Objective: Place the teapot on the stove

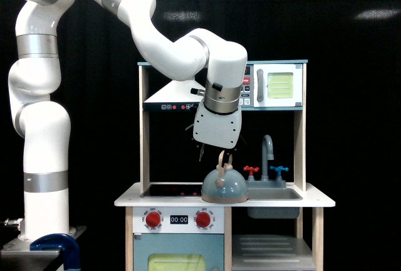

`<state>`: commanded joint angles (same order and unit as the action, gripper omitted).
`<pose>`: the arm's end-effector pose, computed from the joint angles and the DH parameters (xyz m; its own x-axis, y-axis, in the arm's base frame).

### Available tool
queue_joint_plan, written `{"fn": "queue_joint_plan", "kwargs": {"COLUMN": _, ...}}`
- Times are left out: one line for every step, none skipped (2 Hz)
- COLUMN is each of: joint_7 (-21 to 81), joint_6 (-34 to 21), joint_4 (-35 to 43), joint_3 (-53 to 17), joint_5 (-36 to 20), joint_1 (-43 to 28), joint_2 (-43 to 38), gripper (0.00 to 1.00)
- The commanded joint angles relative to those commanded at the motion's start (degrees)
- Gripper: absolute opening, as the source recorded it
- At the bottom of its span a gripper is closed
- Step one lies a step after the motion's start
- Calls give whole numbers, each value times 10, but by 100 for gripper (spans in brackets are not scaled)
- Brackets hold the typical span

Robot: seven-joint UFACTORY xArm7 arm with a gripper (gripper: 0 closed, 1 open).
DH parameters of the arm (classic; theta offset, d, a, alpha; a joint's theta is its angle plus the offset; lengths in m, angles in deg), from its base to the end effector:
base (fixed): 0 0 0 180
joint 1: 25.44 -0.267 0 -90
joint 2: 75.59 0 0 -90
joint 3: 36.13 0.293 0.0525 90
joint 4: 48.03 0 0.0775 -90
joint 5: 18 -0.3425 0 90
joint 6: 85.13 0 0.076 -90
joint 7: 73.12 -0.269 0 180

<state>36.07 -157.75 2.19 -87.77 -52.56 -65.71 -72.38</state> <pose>0.3830 0.0630 0.1730 0.1890 0.7866 0.5878 0.9737 -0.0724 -0.2162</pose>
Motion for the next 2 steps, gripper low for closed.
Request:
{"fn": "queue_joint_plan", "kwargs": {"joint_7": -93, "joint_6": 82, "joint_4": -60, "joint_3": 62, "joint_5": 50, "joint_1": 9, "joint_2": 77, "gripper": 100}}
{"fn": "queue_joint_plan", "kwargs": {"joint_7": -115, "joint_6": 91, "joint_4": -64, "joint_3": 65, "joint_5": 33, "joint_1": 19, "joint_2": 84, "gripper": 100}}
